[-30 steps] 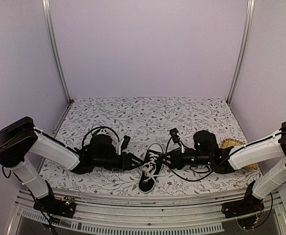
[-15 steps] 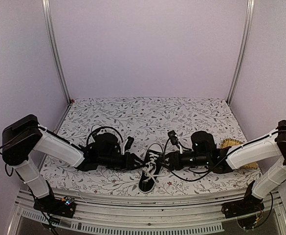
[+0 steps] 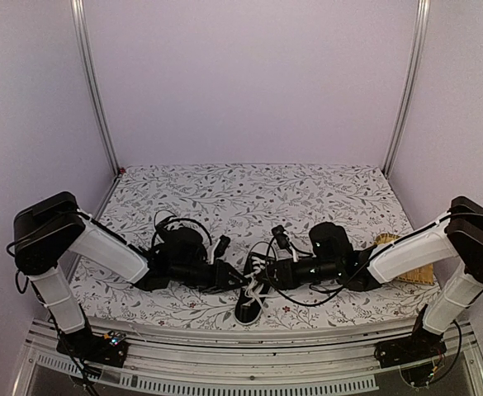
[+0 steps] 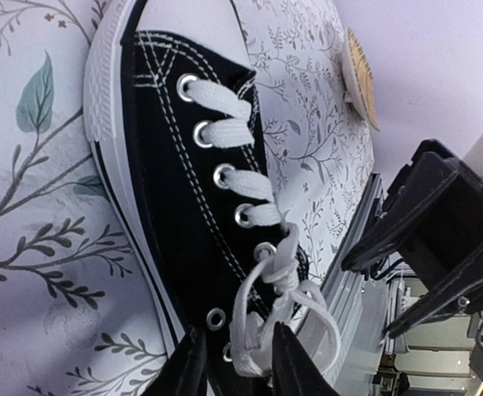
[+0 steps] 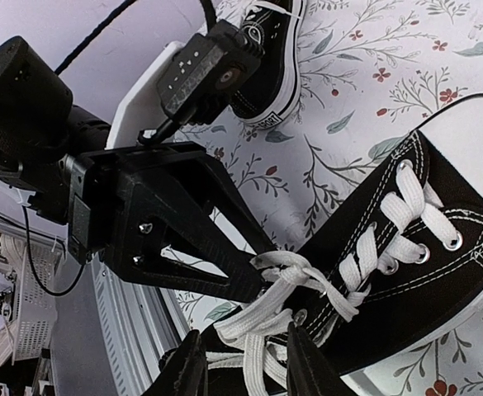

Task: Tie the shoes
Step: Tie the loops with the shoelace on the shoe.

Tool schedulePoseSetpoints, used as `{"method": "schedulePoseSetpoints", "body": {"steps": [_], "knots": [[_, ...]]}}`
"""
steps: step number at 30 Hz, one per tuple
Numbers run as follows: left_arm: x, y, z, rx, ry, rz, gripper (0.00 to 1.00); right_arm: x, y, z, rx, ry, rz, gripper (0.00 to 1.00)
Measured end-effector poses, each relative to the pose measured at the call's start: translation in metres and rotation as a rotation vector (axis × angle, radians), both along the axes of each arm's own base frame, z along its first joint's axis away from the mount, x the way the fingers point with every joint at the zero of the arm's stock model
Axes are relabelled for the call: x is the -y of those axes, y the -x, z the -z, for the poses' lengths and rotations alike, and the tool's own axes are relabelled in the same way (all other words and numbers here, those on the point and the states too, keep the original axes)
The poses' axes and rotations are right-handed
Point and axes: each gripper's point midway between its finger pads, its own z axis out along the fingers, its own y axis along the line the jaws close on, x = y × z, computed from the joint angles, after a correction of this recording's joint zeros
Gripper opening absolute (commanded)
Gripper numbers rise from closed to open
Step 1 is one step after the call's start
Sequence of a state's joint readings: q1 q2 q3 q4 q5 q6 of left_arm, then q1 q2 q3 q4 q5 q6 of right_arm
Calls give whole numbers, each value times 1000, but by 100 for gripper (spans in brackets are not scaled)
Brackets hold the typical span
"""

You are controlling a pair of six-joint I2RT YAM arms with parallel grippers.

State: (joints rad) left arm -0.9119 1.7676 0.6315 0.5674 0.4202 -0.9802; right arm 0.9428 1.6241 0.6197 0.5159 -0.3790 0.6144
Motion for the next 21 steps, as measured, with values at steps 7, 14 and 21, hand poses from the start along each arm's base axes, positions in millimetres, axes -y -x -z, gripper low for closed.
{"method": "schedulePoseSetpoints", "body": {"steps": [7, 14, 21], "knots": [[-3, -4, -1, 33, -47, -32, 35, -1, 1, 3, -4, 5, -2, 34], [8, -20, -37, 160, -103, -65, 27, -1, 1, 3, -4, 5, -3, 34], [12, -10, -32, 173, -167, -28, 18, -1, 2, 5, -8, 9, -4, 34]]}}
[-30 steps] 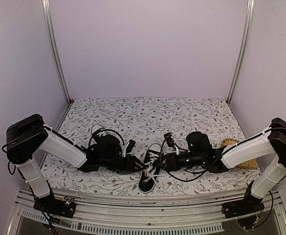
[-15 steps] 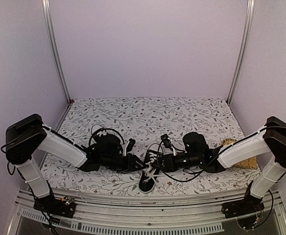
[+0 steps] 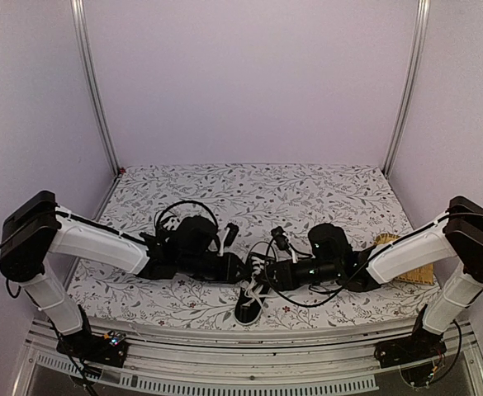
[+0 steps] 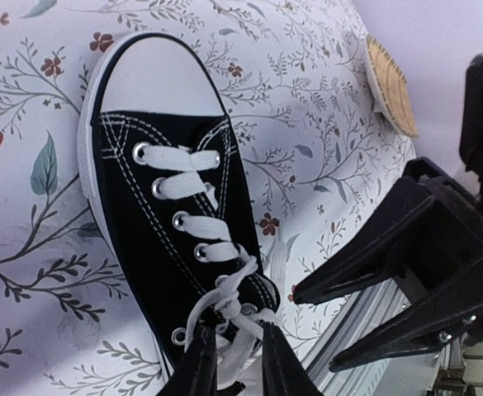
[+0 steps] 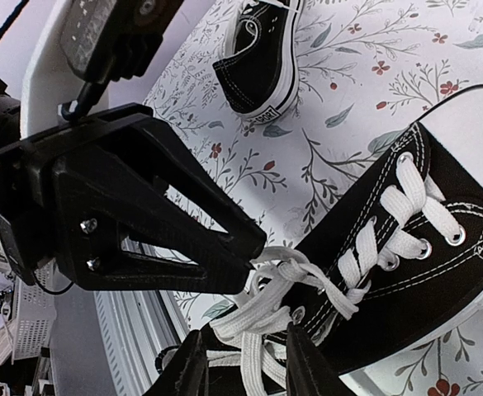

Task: Tie the shoes
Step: Tie the loops with the shoelace on the shoe.

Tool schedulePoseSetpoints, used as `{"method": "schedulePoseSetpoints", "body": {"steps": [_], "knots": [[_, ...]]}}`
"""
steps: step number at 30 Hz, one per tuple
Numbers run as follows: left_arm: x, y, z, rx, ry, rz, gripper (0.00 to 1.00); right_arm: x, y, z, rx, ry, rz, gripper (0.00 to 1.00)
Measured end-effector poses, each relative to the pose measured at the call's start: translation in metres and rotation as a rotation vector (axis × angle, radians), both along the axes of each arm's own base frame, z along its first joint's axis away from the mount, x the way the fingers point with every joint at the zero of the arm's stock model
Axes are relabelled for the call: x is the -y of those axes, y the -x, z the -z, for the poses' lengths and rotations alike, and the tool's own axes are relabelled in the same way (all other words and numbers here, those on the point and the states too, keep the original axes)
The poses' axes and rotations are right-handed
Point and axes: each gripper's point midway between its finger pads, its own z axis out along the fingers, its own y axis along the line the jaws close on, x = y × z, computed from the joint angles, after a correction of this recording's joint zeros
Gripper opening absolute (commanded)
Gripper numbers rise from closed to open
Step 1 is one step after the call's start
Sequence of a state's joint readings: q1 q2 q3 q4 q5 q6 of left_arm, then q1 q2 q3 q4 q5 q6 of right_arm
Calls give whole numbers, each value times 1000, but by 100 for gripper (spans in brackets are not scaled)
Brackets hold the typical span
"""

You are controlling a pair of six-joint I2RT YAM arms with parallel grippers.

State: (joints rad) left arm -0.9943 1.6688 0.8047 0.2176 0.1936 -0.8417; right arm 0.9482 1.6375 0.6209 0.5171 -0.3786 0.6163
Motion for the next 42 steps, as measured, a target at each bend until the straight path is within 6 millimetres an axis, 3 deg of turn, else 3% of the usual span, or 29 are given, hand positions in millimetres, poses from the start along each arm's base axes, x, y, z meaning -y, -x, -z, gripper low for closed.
{"method": "schedulePoseSetpoints", "body": {"steps": [9, 33, 38, 42], "knots": [[-2, 9, 19, -42, -60, 21, 17, 0, 0, 0, -11, -2, 6, 34], [5, 12, 37, -62, -149, 30, 17, 0, 0, 0, -16, -7, 9, 34], [8, 12, 40, -51, -177, 34, 1, 0, 0, 0, -16, -7, 10, 34], [7, 12, 43, -49, -176, 29, 0, 0, 0, -1, -15, -10, 10, 35]]}}
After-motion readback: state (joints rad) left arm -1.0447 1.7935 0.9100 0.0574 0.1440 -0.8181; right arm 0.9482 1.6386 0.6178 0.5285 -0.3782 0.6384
